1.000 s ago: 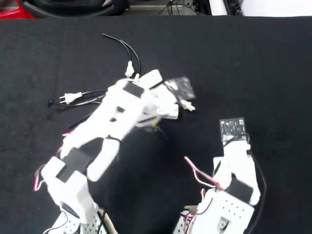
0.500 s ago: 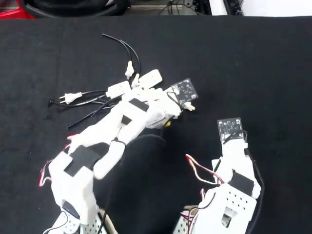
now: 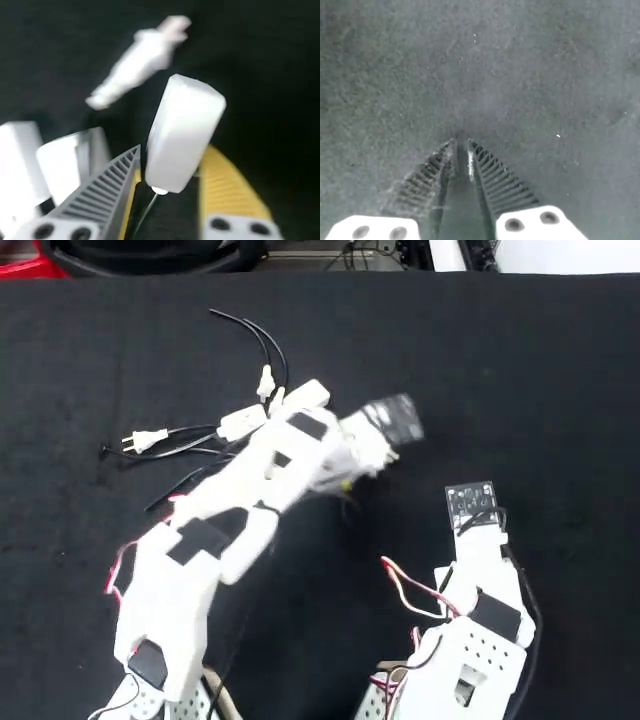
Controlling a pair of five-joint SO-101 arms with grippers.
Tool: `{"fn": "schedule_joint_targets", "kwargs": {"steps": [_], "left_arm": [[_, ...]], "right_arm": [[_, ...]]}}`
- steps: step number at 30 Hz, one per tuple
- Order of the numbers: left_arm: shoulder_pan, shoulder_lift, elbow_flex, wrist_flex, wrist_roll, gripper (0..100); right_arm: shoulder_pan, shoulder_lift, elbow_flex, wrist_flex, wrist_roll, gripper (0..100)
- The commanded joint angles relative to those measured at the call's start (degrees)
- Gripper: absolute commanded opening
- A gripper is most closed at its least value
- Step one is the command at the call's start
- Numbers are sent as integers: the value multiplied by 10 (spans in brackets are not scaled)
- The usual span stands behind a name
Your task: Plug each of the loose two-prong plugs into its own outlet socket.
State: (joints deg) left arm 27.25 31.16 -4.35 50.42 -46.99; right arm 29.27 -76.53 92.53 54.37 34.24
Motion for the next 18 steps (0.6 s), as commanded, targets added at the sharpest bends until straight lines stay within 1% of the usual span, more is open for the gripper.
{"fn": "schedule_joint_targets", "kwargs": {"steps": [1, 2, 5, 8, 12, 16, 18], "left_arm": [[-1, 2, 0, 27, -33, 21], [0, 3, 0, 34, -31, 34], [0, -3, -7, 73, -29, 28], [-6, -57, -11, 149, -28, 28], [-12, -178, 29, 236, -28, 28], [-38, -329, 124, 281, -30, 29], [-53, -415, 178, 316, -32, 29]], "right_arm": [[2, 0, -24, -9, 4, 43], [2, 0, -24, -10, 4, 43], [2, 0, -23, -11, 3, 43], [3, 0, -23, -11, 3, 43], [3, 0, -23, -11, 3, 43], [3, 0, -22, -12, 3, 43], [3, 0, -21, -12, 5, 43]]}}
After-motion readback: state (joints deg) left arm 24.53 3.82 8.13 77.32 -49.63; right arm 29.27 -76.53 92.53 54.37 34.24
